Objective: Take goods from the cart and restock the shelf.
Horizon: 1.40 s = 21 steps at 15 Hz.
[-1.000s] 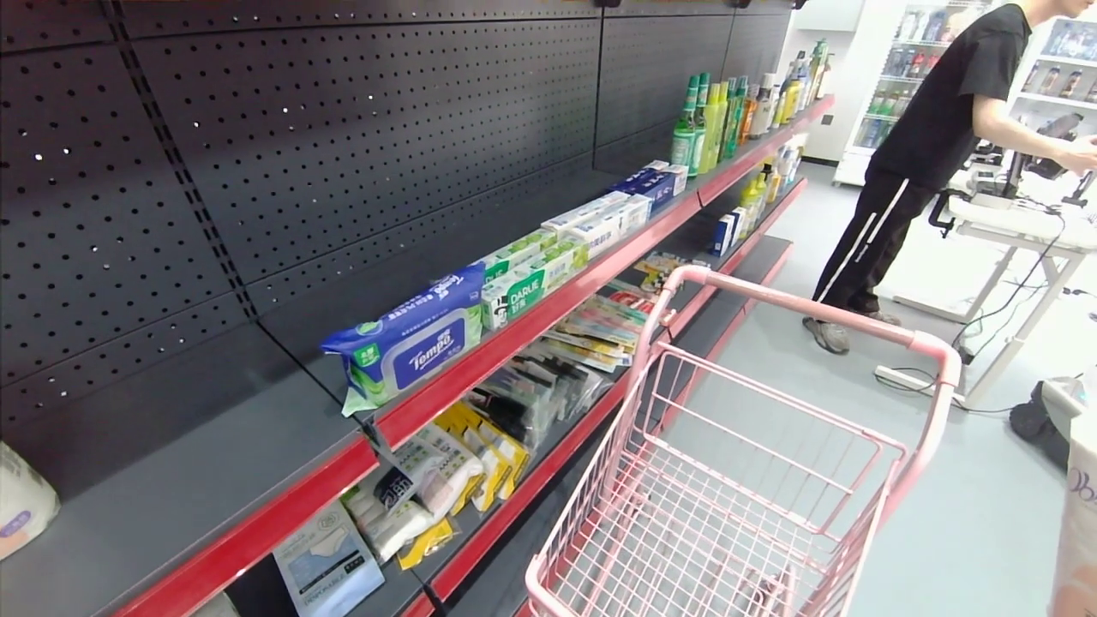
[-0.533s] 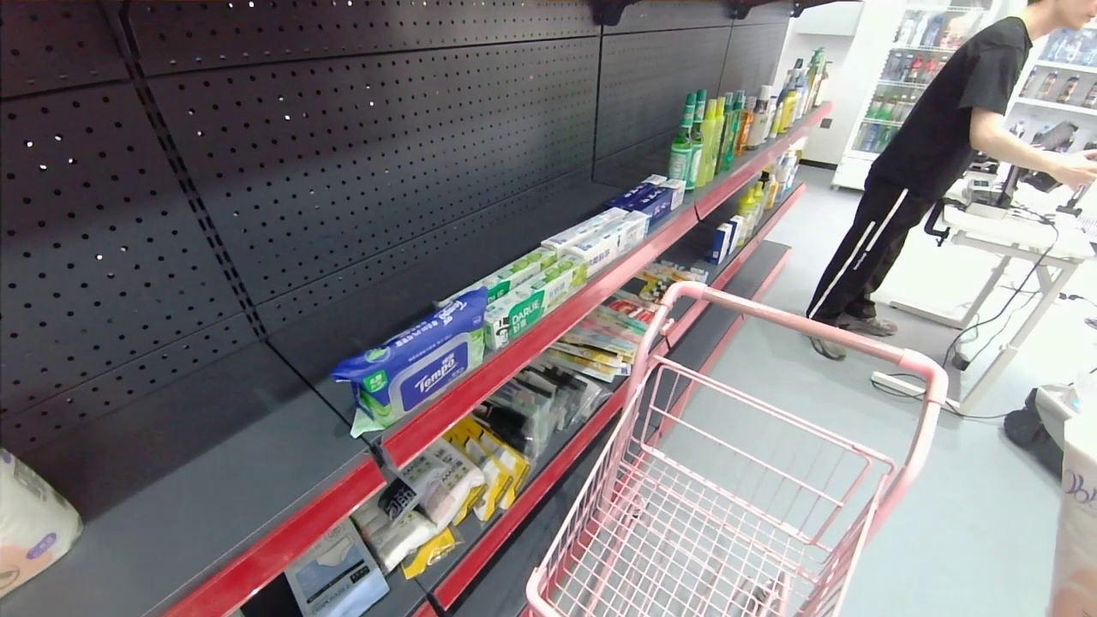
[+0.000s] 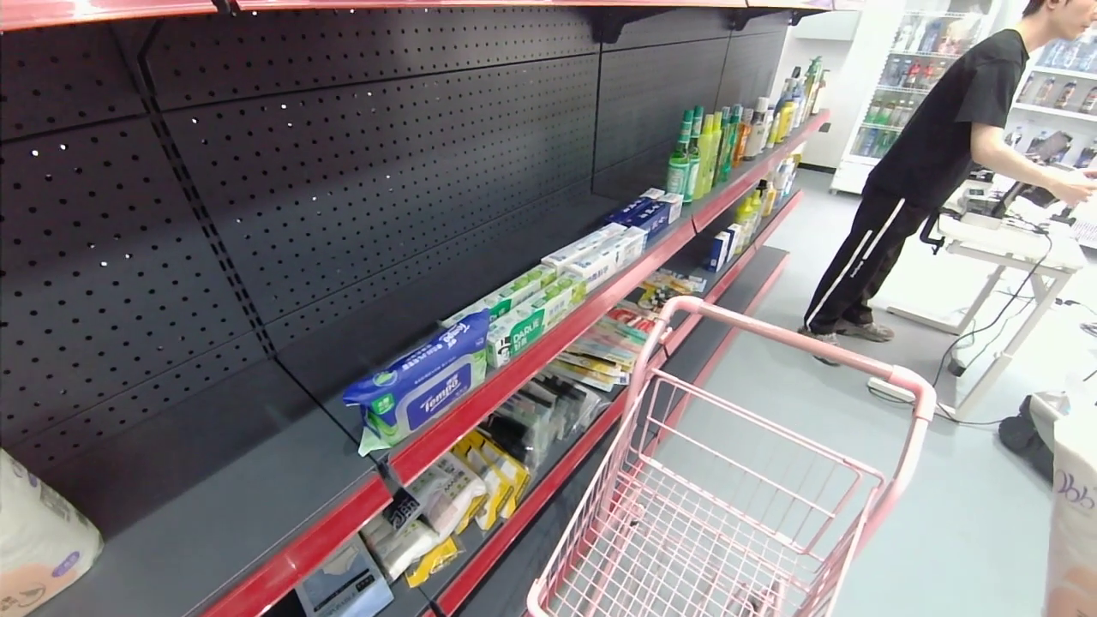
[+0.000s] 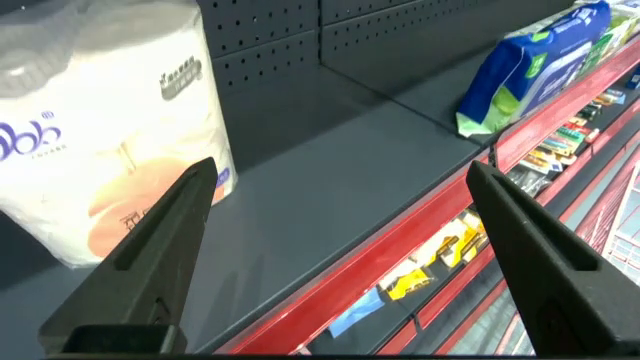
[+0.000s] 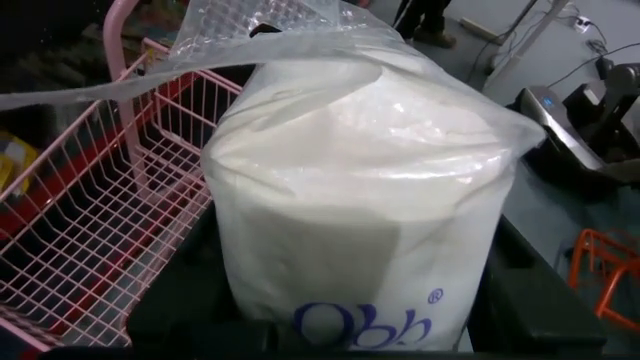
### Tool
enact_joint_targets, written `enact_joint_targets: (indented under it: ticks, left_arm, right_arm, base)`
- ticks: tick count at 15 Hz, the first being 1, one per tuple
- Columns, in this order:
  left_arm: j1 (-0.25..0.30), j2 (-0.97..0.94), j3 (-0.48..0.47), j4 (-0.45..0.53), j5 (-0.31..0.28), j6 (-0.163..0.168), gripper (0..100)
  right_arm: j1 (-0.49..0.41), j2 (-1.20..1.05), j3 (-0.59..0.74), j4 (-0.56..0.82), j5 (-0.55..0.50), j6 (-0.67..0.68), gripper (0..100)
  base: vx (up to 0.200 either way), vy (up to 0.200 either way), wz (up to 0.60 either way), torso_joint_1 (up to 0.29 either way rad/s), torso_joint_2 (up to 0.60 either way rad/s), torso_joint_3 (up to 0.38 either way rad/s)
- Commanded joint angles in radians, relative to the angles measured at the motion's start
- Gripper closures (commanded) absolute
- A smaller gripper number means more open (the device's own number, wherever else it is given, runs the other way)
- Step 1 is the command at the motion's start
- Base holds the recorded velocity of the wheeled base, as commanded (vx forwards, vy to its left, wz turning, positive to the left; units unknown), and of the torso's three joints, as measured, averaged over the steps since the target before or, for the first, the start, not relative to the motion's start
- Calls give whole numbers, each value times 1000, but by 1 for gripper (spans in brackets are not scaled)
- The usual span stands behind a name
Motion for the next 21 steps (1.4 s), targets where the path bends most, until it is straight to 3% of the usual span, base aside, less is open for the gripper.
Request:
enact_joint_targets:
  ticks: [1, 5, 21]
  left_arm:
    - [1, 1, 0, 0, 1, 0, 0]
    - [1, 1, 0, 0, 1, 0, 0]
    - [1, 1, 0, 0, 1, 0, 0]
  right_arm:
    - [0, 12, 1, 0, 0, 0, 100]
    - [0, 18, 1, 0, 0, -23, 100]
    - [0, 7, 8, 0, -2, -57, 100]
  base:
    - [0, 0, 0, 129, -290, -159]
    - [0, 0, 0, 113, -229, -126]
    - [0, 0, 600, 8, -8, -5]
